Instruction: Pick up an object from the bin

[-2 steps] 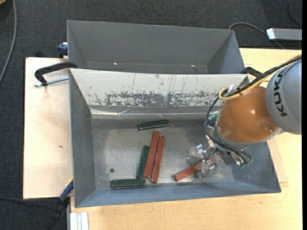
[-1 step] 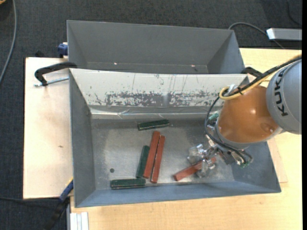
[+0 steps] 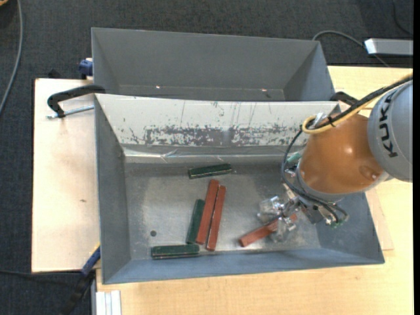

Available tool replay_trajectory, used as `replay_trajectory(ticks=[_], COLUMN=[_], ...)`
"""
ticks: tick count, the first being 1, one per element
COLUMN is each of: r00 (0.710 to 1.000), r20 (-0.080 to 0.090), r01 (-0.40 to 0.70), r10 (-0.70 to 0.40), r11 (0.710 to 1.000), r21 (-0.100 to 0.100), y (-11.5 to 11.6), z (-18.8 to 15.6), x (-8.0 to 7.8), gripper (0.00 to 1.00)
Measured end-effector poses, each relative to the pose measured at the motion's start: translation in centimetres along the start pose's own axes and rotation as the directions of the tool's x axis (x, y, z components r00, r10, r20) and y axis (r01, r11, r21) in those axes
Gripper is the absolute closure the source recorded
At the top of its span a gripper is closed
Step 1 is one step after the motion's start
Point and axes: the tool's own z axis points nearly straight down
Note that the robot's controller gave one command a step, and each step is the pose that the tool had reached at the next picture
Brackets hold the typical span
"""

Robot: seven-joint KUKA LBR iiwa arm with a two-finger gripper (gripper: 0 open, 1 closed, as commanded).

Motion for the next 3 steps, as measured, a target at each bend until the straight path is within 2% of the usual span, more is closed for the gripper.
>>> replay_trajectory(ticks=[3], r00=[1.000], r20=[0.005], r01=[-0.001], r10=[0.001], r11=[1.000], r21=[0.003], y=[0.0], z=[-4.5], x=[-0.1], gripper=[1.00])
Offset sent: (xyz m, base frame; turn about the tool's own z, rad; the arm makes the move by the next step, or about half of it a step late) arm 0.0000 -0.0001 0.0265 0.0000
